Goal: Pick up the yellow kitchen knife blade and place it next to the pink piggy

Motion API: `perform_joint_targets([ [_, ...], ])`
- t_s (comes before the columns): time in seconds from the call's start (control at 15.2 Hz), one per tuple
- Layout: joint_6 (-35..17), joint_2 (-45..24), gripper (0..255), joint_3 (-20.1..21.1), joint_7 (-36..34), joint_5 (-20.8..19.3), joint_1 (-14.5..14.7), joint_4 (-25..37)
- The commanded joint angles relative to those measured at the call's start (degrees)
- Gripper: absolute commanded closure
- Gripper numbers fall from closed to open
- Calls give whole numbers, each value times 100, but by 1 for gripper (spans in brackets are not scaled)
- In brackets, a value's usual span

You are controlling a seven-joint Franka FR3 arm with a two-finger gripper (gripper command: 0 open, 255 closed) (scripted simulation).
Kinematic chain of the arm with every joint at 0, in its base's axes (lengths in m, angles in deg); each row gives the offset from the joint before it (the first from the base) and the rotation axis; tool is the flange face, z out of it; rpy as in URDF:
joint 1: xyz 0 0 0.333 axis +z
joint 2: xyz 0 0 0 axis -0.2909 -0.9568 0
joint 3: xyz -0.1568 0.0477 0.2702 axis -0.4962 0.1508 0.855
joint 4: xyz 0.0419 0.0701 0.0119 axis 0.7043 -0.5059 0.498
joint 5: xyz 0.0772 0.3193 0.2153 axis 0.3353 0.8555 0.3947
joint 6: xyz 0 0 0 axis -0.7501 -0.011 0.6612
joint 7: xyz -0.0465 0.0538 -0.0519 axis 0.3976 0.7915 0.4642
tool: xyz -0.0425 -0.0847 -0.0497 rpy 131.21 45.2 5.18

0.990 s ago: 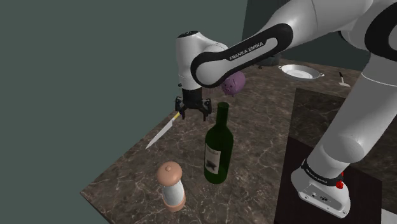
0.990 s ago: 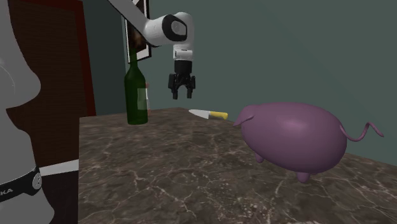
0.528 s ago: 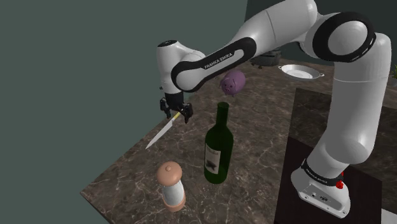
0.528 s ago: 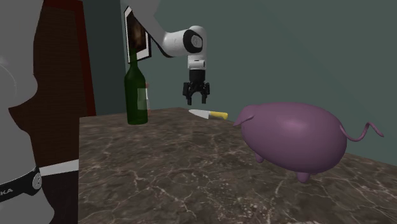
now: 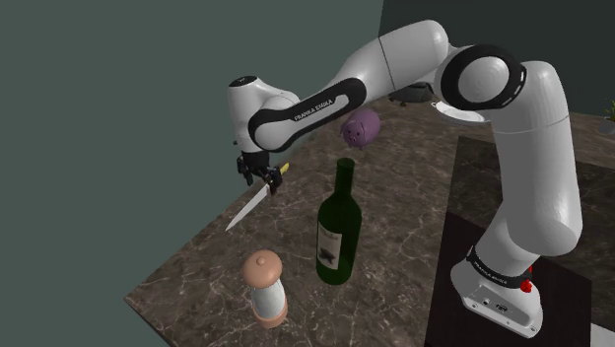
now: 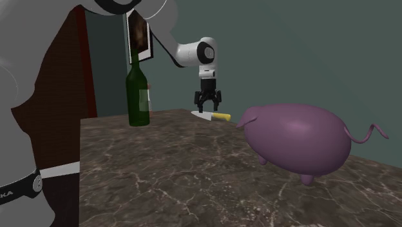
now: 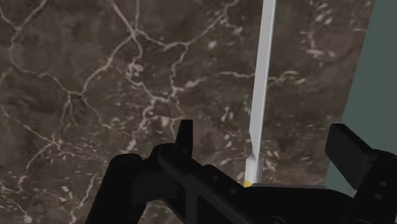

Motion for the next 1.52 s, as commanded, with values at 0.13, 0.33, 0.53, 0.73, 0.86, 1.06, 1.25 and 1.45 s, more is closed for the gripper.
perform_joint_targets([
  [0.13, -226, -143, 0, -47, -52, -74, 23, -89],
  [0.33, -259, -163, 0, -54, -59, -84, 26, -105],
  [0.53, -259, -163, 0, -54, -59, -84, 26, -105],
  [0.73, -258, -162, 255, -54, -58, -84, 26, -105],
  [0.86, -258, -162, 255, -54, -58, -84, 25, -105],
  [1.06, -258, -162, 255, -54, -58, -84, 25, -105],
  [1.25, -258, -162, 255, -54, -58, -84, 25, -105],
  [1.45, -143, -94, 255, -31, -35, -48, 15, -52],
])
